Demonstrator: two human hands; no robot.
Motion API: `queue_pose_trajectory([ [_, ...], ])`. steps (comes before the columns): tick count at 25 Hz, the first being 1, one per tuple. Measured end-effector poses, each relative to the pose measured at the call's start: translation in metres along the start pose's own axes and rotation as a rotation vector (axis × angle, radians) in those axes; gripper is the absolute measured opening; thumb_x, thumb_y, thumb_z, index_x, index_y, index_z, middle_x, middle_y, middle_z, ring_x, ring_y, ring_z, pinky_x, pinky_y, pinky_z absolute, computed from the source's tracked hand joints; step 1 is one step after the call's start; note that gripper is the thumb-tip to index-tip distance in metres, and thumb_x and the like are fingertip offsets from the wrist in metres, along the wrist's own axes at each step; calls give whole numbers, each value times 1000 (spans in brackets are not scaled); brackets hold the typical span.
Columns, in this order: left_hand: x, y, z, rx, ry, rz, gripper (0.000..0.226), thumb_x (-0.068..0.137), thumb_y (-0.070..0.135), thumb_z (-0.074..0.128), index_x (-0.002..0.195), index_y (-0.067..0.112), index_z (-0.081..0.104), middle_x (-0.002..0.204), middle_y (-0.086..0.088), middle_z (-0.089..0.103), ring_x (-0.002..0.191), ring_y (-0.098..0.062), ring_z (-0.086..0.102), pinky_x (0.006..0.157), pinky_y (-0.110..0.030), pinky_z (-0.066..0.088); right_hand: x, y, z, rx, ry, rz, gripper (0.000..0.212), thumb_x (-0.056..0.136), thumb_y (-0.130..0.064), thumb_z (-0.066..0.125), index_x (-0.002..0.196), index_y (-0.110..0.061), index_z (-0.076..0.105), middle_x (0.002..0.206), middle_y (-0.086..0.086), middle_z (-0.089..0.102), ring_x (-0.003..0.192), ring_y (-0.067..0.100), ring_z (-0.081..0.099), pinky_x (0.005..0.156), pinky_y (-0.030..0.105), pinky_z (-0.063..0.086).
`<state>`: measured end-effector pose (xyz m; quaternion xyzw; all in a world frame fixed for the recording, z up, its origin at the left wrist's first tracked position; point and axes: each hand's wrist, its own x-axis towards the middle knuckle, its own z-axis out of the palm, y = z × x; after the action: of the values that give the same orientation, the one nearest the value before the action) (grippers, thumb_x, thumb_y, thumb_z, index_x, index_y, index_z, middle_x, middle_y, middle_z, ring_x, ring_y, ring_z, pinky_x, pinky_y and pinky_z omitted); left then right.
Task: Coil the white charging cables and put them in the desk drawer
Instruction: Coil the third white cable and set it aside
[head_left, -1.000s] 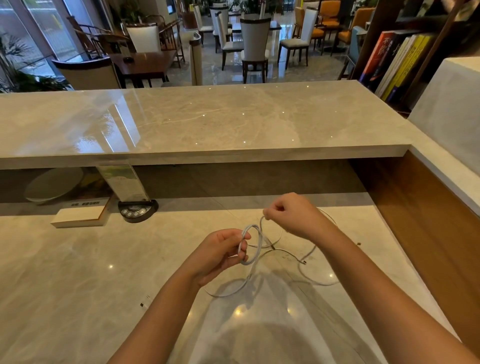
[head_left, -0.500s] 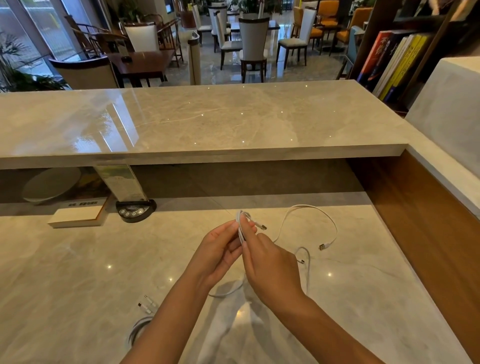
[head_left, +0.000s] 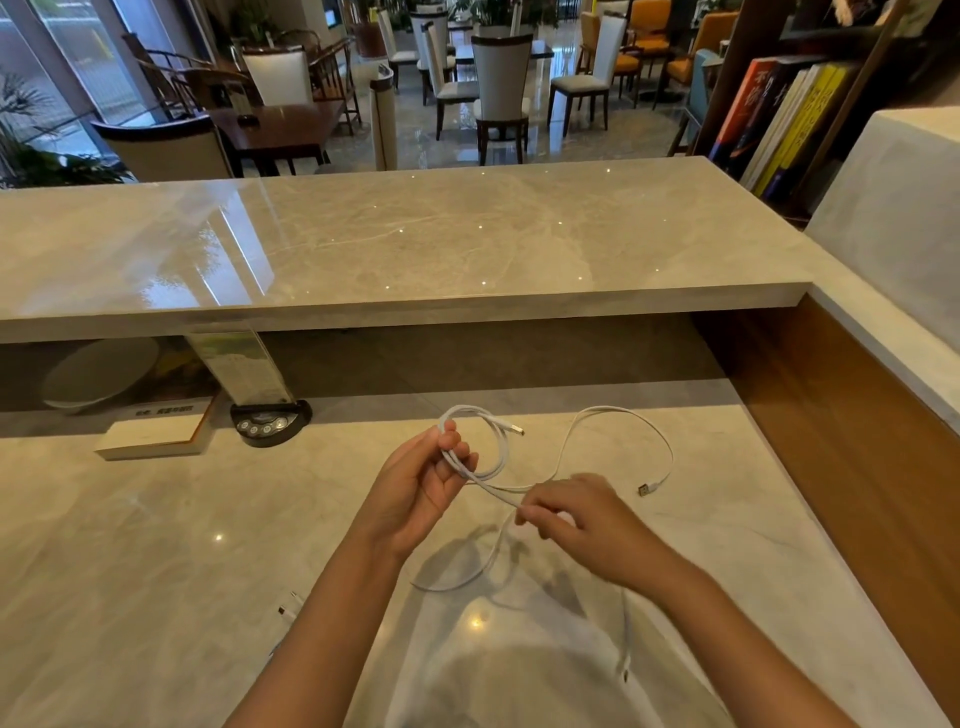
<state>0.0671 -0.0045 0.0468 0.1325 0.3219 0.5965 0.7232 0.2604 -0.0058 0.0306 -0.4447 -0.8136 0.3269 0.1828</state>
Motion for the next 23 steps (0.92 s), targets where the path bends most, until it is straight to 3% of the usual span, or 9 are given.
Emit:
queue_pose_trajectory([
  [2,1,3,-5,-17,4,3,23,95,10,40,87,4,61,66,-7,66,60,-13,68,59,-26,58,4,10,-23,-19,-196,54,22,95,-32,47,96,-31,68,77,-18,63,80,-1,58,96,26,32],
  [5,0,5,-5,-53,-19,-31,24,83,15,49,79,3,69,62,-6,65,54,-11,66,52,-23,56,8,25,-57,101,-344,123,17,91,-23,56,97,-25,72,80,-9,68,75,3,62,77,21,50],
  [7,0,5,-9,-35,-40,-49,25,81,16,51,75,4,72,58,-5,63,51,-10,64,51,-22,56,11,33,-72,138,-380,190,13,88,-20,61,87,-23,74,74,-6,68,67,7,59,67,20,50],
  [9,-2,5,-11,22,-90,-88,13,76,16,66,78,4,71,62,-6,64,53,-11,64,53,-24,57,16,37,-78,142,-311,265,14,86,-19,63,78,-22,74,67,-5,65,60,9,54,59,20,45],
  [11,-2,2,-14,97,-160,-140,29,61,16,84,83,4,71,66,-7,64,55,-13,64,57,-26,57,25,34,-77,121,-149,321,13,85,-19,64,75,-18,73,65,-9,63,59,8,52,55,19,42],
  [13,-2,-3,-18,186,-195,-175,37,55,18,88,85,5,70,67,-6,62,54,-11,61,59,-27,57,37,29,-73,77,5,368,15,84,-21,66,74,-12,72,67,-10,63,62,11,55,56,23,44],
  [18,-4,-9,-17,278,-228,-217,18,72,16,76,84,6,68,65,-3,57,53,-9,54,63,-26,55,61,1,-61,-216,157,390,18,82,-32,65,76,-15,68,70,-6,64,71,16,62,67,35,53],
  [20,-4,-11,-16,341,-167,-211,8,83,12,59,85,5,63,64,-3,56,53,-9,54,63,-25,55,64,-15,-55,-227,242,353,14,83,-29,63,75,-19,67,73,-4,66,70,15,61,63,33,52],
  [23,-3,-16,-16,393,-112,-181,17,91,7,45,87,5,61,65,-3,57,55,-10,56,65,-24,55,62,-32,-43,-173,252,315,21,87,-27,57,76,-14,70,76,2,69,66,17,59,60,32,48],
])
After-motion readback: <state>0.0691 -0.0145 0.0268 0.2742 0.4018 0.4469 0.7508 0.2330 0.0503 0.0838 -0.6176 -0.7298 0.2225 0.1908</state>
